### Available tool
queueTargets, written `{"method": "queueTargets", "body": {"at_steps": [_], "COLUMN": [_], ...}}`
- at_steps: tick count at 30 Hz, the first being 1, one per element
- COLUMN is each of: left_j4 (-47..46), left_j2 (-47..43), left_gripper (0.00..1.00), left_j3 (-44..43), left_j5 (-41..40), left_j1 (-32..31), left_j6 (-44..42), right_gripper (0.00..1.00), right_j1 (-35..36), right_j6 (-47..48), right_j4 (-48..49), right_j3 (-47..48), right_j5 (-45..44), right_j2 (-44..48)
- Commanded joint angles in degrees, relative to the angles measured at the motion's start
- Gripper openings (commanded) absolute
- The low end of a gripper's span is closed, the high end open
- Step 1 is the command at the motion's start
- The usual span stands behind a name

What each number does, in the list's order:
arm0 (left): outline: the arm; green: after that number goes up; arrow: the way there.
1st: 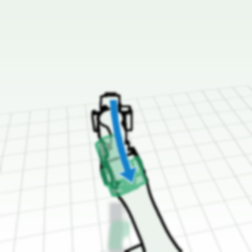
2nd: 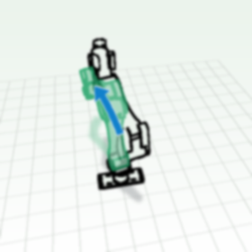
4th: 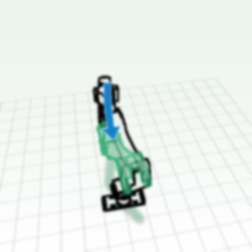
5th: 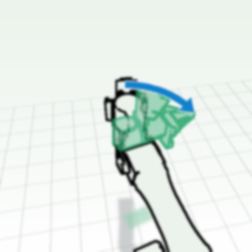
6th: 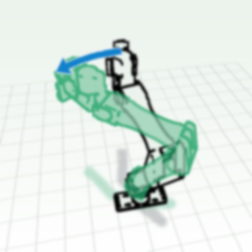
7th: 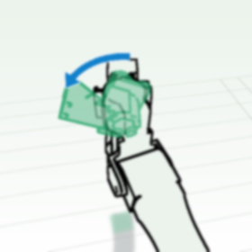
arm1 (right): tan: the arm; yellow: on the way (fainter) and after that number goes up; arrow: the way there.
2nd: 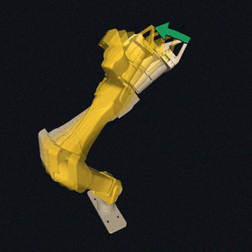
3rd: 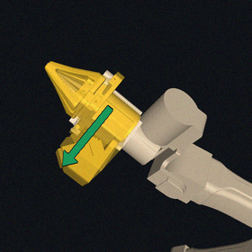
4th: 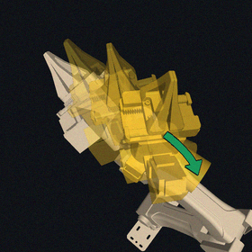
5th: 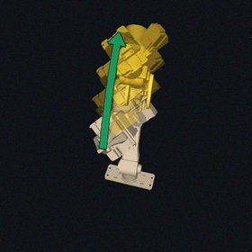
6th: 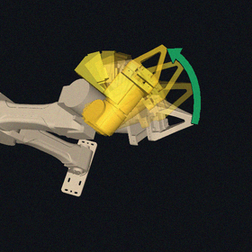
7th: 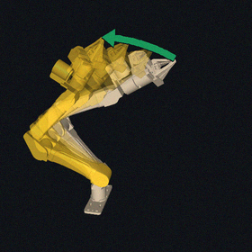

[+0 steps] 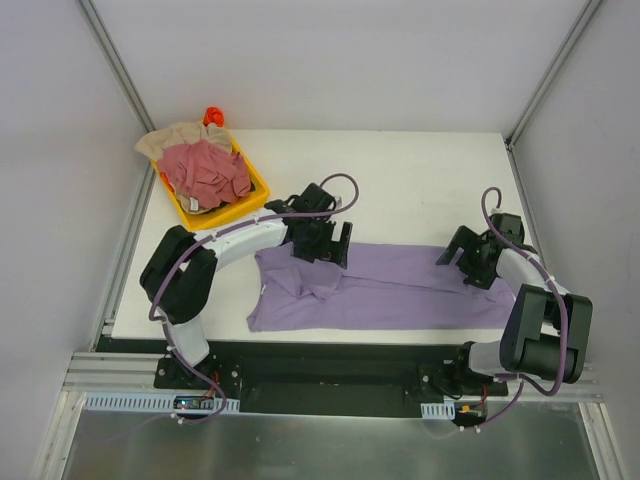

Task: Fold and stack the t-shirts
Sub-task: Fold the other side of the tshirt into a rectangle

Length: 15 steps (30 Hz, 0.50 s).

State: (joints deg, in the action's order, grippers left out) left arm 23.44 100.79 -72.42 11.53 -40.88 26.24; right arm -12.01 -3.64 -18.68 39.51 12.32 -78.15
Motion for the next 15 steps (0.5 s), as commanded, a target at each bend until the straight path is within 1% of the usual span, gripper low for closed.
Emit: {"method": "queueTargets", "body": {"at_steps": [1, 5, 8, 10, 15], "left_j4": [2.0, 2.0, 1.9, 2.0, 2.0], "left_j2": [1.2, 0.1, -0.9, -1.8, -8.3], "left_gripper": [0.99, 0.99, 0.99, 0.99, 0.99], "left_j3": [1.2, 5.9, 9.4, 11.9, 18.5], "left_j5": [1.4, 0.2, 1.7, 1.3, 0.0], "left_j1": [-0.5, -0.5, -0.8, -1.1, -1.3], "left_j6": [0.0, 1.1, 1.3, 1.8, 4.7], "right_gripper": [0.96, 0.96, 0.96, 0.96, 0.96], "right_j1": [-0.6, -0.6, -0.8, -1.1, -1.4], "right_j6": [0.3, 0.0, -0.1, -0.2, -0.5], "right_j4": [-2.4, -2.8, -3.0, -3.1, -3.3], "right_j3": [-0.4, 0.0, 0.1, 0.1, 0.0], "right_j5": [-3.1, -3.4, -3.4, -3.5, -4.0], "right_j2": [-0.5, -2.0, -2.4, -2.6, -2.6]}}
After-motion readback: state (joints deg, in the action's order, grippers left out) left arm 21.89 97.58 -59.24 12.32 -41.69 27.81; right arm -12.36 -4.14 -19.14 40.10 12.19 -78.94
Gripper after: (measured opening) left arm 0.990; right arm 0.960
